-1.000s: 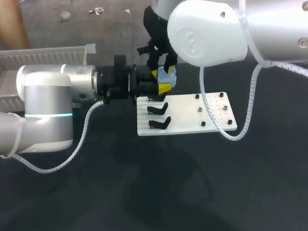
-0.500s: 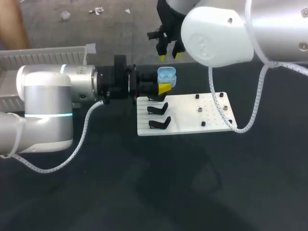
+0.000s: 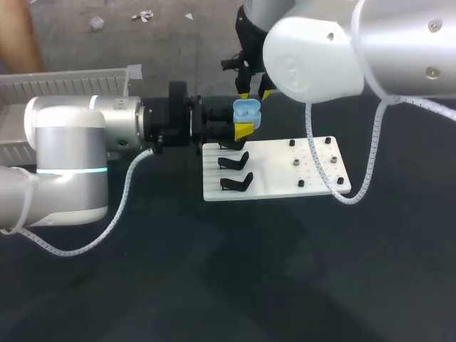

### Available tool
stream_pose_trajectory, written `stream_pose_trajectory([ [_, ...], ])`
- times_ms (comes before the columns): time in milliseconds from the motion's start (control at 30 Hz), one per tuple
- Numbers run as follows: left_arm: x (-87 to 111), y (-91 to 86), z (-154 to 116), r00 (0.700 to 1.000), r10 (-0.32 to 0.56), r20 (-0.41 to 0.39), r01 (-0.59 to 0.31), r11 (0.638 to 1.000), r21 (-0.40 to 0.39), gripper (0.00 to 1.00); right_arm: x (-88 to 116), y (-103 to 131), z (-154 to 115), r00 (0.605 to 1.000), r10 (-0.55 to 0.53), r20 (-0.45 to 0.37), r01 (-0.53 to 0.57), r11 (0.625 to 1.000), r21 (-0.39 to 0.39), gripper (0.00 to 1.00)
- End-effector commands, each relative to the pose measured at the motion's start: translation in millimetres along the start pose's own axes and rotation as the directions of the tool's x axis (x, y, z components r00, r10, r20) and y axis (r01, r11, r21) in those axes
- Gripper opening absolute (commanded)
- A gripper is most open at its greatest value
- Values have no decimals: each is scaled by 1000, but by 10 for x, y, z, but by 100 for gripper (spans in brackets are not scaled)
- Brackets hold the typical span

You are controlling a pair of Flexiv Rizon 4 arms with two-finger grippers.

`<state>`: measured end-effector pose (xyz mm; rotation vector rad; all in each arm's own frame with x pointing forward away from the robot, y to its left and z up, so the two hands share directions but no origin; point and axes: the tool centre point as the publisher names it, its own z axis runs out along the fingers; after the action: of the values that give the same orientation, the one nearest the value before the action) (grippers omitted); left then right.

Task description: Pick up each earbud case from the left stands, insert the matching earbuds, close the lid, and place the case in the box.

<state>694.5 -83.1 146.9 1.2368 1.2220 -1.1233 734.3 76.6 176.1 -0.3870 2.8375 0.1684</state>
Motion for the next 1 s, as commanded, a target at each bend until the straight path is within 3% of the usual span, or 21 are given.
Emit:
stream_pose_trajectory([
  [33,7,-17,-1,1000,4,4,-4,1000,-7,0,113,-11,-58,1000,4,9,-4,1000,-3,33],
  [433,7,-17,-1,1000,4,4,-4,1000,-7,0,205,23,-67,1000,7,6,-7,1000,-10,33],
  [733,-49,36,-102,1000,19,11,-19,999,-27,0,85,-210,-314,985,136,107,-132,990,-38,41],
  [833,-118,115,-257,999,35,22,-34,997,-65,0,121,-293,-371,976,174,128,-169,984,-49,49],
  [867,-142,145,-321,999,39,25,-37,996,-81,0,143,-315,-375,973,187,137,-181,982,-54,57],
  [900,-164,175,-384,999,45,29,-42,994,-97,0,173,-337,-370,971,199,134,-193,979,-59,70],
  [933,-186,205,-449,998,54,27,-51,992,-112,0,205,-356,-355,968,211,134,-205,977,-61,89],
  [967,-211,244,-529,998,61,27,-57,989,-135,0,247,-375,-332,966,222,135,-215,975,-65,100],
  [1000,-230,283,-605,997,69,27,-64,987,-151,0,284,-390,-303,965,231,125,-224,972,-67,100],
])
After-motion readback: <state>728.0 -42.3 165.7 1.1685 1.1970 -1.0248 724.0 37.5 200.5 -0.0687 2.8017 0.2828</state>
